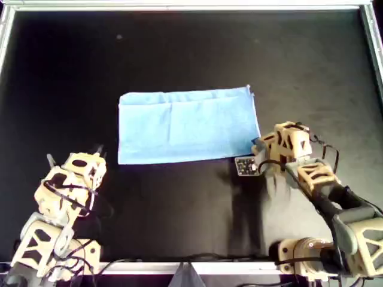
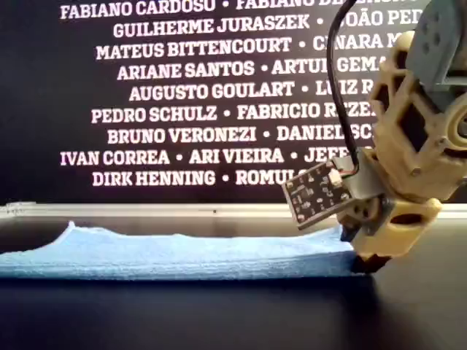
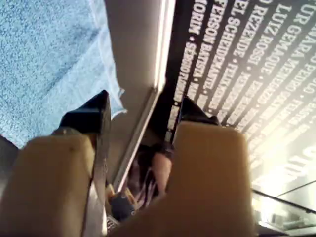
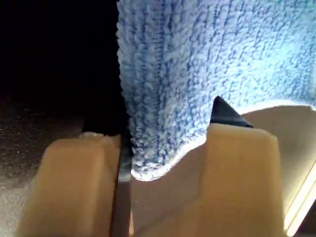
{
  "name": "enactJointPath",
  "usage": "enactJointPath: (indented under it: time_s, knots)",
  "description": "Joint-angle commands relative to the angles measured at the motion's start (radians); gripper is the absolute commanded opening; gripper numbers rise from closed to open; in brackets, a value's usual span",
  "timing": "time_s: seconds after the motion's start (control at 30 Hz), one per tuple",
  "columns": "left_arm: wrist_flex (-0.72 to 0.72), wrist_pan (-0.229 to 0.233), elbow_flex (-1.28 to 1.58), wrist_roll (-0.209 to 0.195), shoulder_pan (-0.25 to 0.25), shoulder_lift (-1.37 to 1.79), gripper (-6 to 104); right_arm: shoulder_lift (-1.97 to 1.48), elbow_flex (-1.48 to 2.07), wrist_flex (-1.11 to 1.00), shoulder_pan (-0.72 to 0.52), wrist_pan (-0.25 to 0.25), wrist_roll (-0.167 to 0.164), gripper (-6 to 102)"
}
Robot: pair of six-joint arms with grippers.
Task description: Fold a cloth
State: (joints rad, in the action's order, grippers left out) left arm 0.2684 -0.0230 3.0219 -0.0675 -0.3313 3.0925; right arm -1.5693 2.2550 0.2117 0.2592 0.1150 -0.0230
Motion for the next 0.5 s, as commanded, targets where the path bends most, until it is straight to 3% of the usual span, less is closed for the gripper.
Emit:
enactJointPath:
  time_s: [0.0, 0.1, 0.37, 0.47]
  knots:
    - [0.0, 0.003, -0.014, 0.002, -0.014, 0.011, 50, -0.011, -0.051, -0.029, -0.009, 0.009, 0.005, 62]
    - [0.0, 0.003, -0.014, 0.002, -0.011, 0.014, 50, -0.023, -0.041, -0.029, -0.005, 0.0, 0.006, 51]
    - [0.0, 0.002, -0.014, 0.0, -0.014, 0.02, 52, -0.015, -0.051, -0.029, 0.003, 0.011, 0.006, 3]
    - [-0.002, 0.002, -0.014, 0.0, -0.009, 0.02, 52, -0.005, -0.054, -0.029, 0.003, 0.006, 0.006, -3]
